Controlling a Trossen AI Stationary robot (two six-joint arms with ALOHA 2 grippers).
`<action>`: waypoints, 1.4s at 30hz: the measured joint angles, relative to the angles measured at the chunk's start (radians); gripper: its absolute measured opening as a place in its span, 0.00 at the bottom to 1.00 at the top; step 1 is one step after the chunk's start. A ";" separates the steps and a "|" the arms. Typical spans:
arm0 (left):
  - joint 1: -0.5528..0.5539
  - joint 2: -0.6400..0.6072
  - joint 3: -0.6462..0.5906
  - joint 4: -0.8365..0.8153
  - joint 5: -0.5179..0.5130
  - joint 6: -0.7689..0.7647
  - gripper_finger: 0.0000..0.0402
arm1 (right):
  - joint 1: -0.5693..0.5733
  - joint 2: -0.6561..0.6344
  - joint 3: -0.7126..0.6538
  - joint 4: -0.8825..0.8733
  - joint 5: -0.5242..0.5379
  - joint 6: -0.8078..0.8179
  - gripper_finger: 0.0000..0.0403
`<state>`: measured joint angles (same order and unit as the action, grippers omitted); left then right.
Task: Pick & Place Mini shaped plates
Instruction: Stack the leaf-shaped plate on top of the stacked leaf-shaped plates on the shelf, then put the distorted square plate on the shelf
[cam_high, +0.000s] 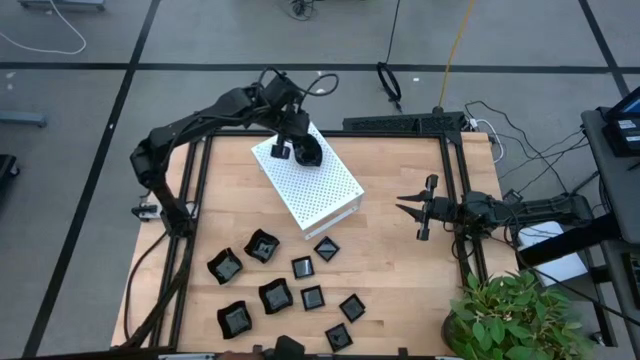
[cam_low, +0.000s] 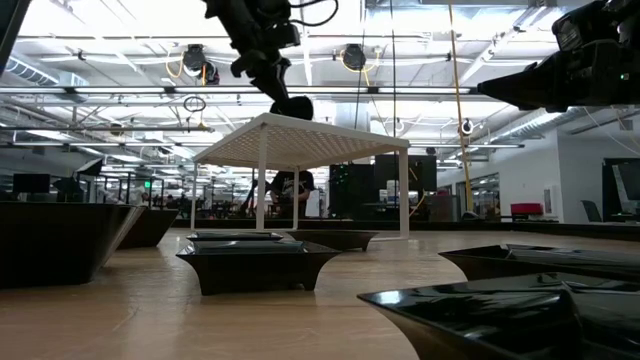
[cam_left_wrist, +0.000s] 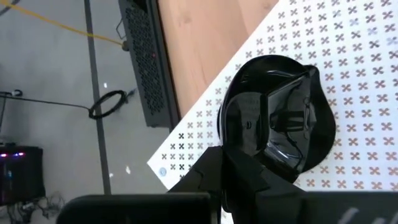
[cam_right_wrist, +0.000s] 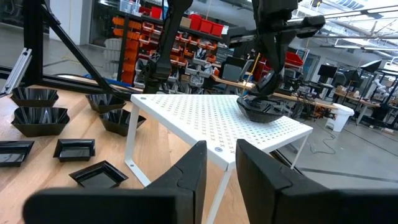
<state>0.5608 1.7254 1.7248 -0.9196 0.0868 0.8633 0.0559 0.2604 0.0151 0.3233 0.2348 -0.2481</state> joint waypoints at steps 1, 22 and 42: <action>0.000 0.007 0.000 0.001 0.001 0.001 0.02 | 0.000 0.000 0.000 0.000 0.000 0.000 0.18; -0.033 0.057 -0.001 -0.004 -0.170 -0.075 0.12 | 0.000 0.000 0.000 0.000 0.000 0.000 0.18; -0.056 -0.223 -0.092 -0.042 0.204 -0.519 0.07 | 0.000 0.000 0.000 0.000 0.000 0.000 0.18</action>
<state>0.5046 1.5027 1.6330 -0.9617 0.2903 0.3446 0.0562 0.2600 0.0150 0.3229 0.2348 -0.2481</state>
